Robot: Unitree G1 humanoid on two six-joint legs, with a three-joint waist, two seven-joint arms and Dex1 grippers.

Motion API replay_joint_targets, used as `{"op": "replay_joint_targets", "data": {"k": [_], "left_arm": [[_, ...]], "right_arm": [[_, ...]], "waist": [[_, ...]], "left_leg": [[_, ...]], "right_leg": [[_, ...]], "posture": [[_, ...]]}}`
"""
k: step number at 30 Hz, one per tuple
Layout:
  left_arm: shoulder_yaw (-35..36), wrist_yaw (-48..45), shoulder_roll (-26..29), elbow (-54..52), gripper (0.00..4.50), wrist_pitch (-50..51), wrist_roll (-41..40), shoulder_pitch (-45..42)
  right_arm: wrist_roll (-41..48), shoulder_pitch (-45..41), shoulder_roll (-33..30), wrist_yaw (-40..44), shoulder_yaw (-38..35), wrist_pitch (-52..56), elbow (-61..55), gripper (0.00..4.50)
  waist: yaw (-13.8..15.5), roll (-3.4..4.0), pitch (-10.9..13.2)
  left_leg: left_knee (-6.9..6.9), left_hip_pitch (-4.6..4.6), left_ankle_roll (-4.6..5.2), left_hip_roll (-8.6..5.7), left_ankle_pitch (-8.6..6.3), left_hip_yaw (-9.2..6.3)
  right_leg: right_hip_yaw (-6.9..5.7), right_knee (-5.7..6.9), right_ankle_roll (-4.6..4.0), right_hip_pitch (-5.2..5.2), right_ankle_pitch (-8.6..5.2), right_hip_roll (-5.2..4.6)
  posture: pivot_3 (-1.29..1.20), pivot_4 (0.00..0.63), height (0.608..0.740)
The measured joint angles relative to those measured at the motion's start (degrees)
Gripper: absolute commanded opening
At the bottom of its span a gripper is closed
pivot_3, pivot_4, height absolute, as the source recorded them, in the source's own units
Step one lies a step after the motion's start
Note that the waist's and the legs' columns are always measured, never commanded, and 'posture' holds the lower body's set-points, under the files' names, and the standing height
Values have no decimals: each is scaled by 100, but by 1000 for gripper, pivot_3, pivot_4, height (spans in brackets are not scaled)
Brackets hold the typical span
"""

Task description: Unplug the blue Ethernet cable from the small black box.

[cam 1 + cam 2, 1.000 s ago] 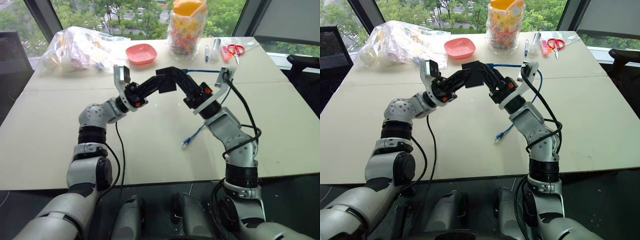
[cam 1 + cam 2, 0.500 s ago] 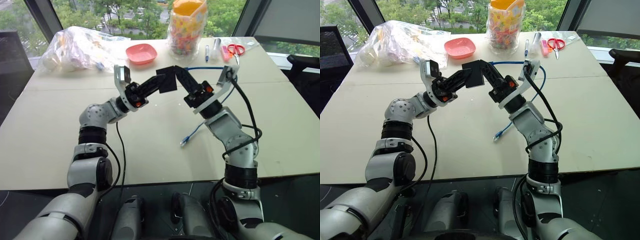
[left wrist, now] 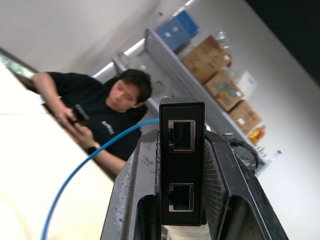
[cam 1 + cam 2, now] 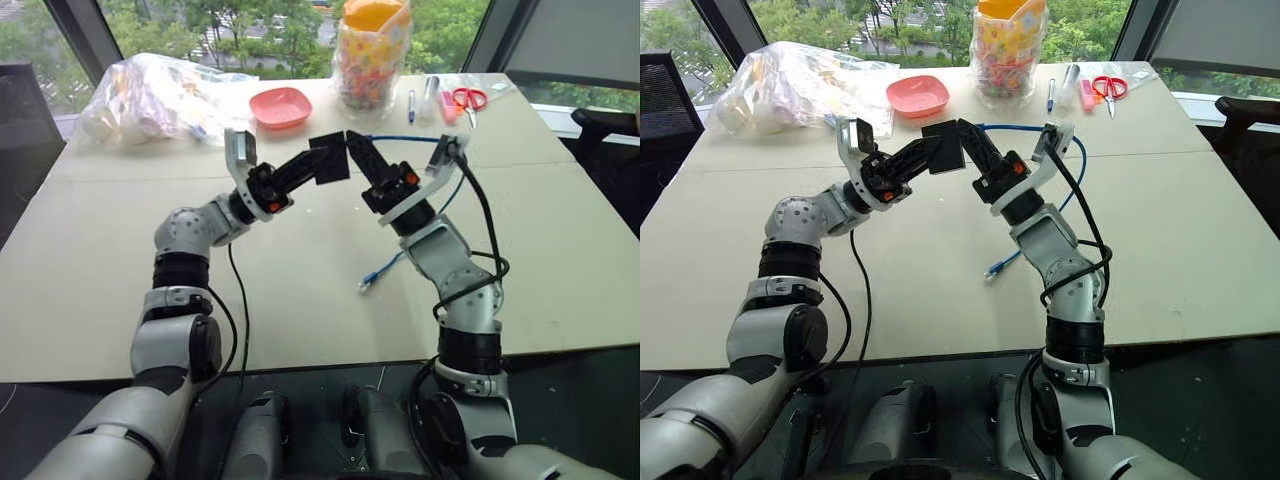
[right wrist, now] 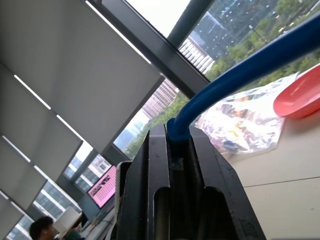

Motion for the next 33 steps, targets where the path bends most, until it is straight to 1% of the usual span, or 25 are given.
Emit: {"op": "replay_joint_targets", "data": {"k": [3, 5, 7, 10, 12, 14, 16, 17, 20, 21, 22, 24, 28, 29, 30, 33], "left_arm": [[240, 2, 423, 0, 491, -46, -7, 115], [298, 30, 459, -14, 491, -167, -4, 114], [106, 215, 244, -138, 491, -698, 282, 116], [-598, 688, -293, -227, 491, -2034, 1215, 140], [-918, 986, -611, -71, 491, -2837, 1684, 147], [-1087, 1252, -840, 246, 491, -3606, 2084, 138], [-1203, 1426, -960, 570, 491, -4206, 2372, 113], [-1233, 1552, -1032, 800, 491, -4573, 2553, 83], [-1353, 1879, -1259, 1388, 491, -5332, 2914, -85], [-1370, 1949, -1306, 1521, 491, -5494, 2987, -139], [-1375, 2057, -1363, 1696, 491, -5681, 3066, -227], [-1389, 2305, -1397, 2044, 491, -6049, 3223, -399], [-1397, 2789, -1445, 2681, 491, -6648, 3507, -644], [-1403, 2935, -1465, 2881, 491, -6788, 3592, -686], [-1406, 3045, -1485, 3030, 491, -6875, 3655, -703], [-1408, 3242, -1621, 3326, 491, -6989, 3804, -722]], "right_arm": [[-190, -47, -606, -31, -570, -193, 551, 41], [-296, -160, -875, 21, -729, -250, 845, 41], [-534, -390, -1080, 113, -676, -254, 1210, 41], [-1273, -866, -1342, 87, -357, -259, 2273, 41], [-1649, -1092, -1361, 158, -174, -278, 3025, 41], [-2005, -1285, -1366, 278, -26, -344, 3836, 41], [-2271, -1428, -1382, 402, 31, -453, 4431, 859], [-2414, -1546, -1385, 492, 37, -581, 4785, 1146], [-2717, -1822, -1447, 733, 58, -870, 5342, 2613], [-2778, -1871, -1466, 794, 69, -890, 5377, 3170], [-2832, -1880, -1516, 885, 99, -849, 5336, 3676], [-2857, -1679, -1620, 1076, 197, -495, 4818, 3676], [-2795, -437, -1681, 1161, 502, 450, 2735, 3676], [-2708, 41, -1644, 1147, 606, 772, 1988, 3676], [-2628, 324, -1565, 1088, 646, 946, 1507, 3676], [-2450, 788, -1354, 838, 650, 1267, 477, 3676]], "waist": [[19, 2, 3], [19, 2, 3], [20, 2, 3], [24, 2, 2], [19, 1, 1], [-2, 1, 2], [-4, 1, 2], [0, 2, 2], [17, 2, 2], [18, 2, 2], [23, 2, 2], [24, 1, 1], [33, 2, 1], [37, 2, 1], [32, 2, 1], [24, 2, 1]], "left_leg": [[-1, -11, 0, -4, 0, 1], [-1, -17, 3, -6, -1, 3], [-2, -17, 6, -6, -3, 4], [-2, -18, 7, -7, -3, 12], [-3, -21, 16, -9, -7, 17], [-5, -24, 31, -11, -15, 25], [-7, -33, 34, -10, -17, 34], [-7, -38, 35, -8, -17, 34], [-6, -48, 35, -8, -17, 31], [-6, -49, 35, -7, -17, 31], [-5, -49, 35, -7, -17, 30], [-3, -54, 36, -6, -17, 27], [-3, -67, 43, -1, -22, 21], [-3, -74, 43, -1, -22, 21], [-2, -75, 43, -2, -22, 21], [5, -73, 42, 0, -22, 17]], "right_leg": [[-1, -9, -2, -4, -1, -7], [0, -16, -1, -6, -1, -9], [0, -25, 0, -2, 1, -8], [0, -40, 4, 6, 9, -7], [1, -47, 20, 5, 21, -5], [4, -51, 27, -1, 25, 1], [4, -53, 31, -8, 27, 11], [4, -54, 31, -13, 27, 17], [1, -54, 32, -19, 28, 20], [2, -55, 35, -19, 29, 20], [1, -57, 38, -17, 31, 19], [1, -63, 43, -18, 34, 16], [-2, -67, 46, -25, 34, 8], [-4, -68, 48, -30, 34, 7], [-4, -67, 49, -32, 35, 6], [-3, -68, 56, -34, 44, 4]], "posture": [[0, 150, 740], [0, 150, 740], [0, 150, 740], [0, 150, 740], [0, 150, 740], [0, 150, 740], [0, 150, 740], [0, 150, 740], [0, 150, 740], [0, 150, 740], [0, 150, 740], [0, 150, 740], [0, 150, 740], [0, 150, 740], [0, 150, 740], [0, 150, 740]]}}
